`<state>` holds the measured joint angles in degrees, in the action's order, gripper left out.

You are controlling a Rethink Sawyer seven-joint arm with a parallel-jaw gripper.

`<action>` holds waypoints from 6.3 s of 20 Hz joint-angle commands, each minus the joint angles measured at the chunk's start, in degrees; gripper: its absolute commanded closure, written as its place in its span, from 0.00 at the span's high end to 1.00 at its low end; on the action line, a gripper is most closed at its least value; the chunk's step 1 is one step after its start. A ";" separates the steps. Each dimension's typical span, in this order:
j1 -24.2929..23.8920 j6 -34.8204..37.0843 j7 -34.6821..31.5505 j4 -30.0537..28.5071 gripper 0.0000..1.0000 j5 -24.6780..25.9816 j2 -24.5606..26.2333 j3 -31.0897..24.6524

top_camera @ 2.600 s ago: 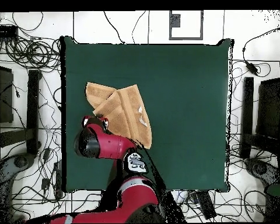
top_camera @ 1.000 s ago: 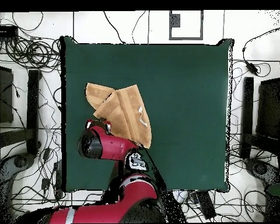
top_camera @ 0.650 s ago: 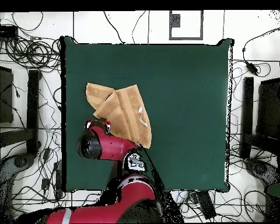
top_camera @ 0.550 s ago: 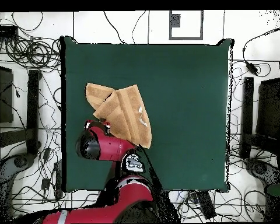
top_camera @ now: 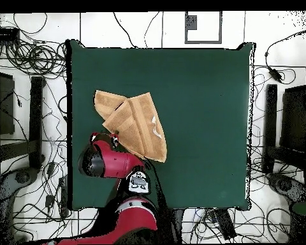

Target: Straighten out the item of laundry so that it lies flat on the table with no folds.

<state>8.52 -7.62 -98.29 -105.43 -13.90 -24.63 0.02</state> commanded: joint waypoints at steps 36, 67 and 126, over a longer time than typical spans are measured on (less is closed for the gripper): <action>-2.81 8.23 -8.41 -6.50 1.00 2.29 -3.78 -0.88; -4.06 7.43 -9.44 -7.13 1.00 3.71 -2.42 -3.53; -2.60 2.68 -12.17 -10.98 1.00 9.88 -2.62 -2.00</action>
<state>5.59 -8.09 -98.29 -111.79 -2.91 -25.35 1.05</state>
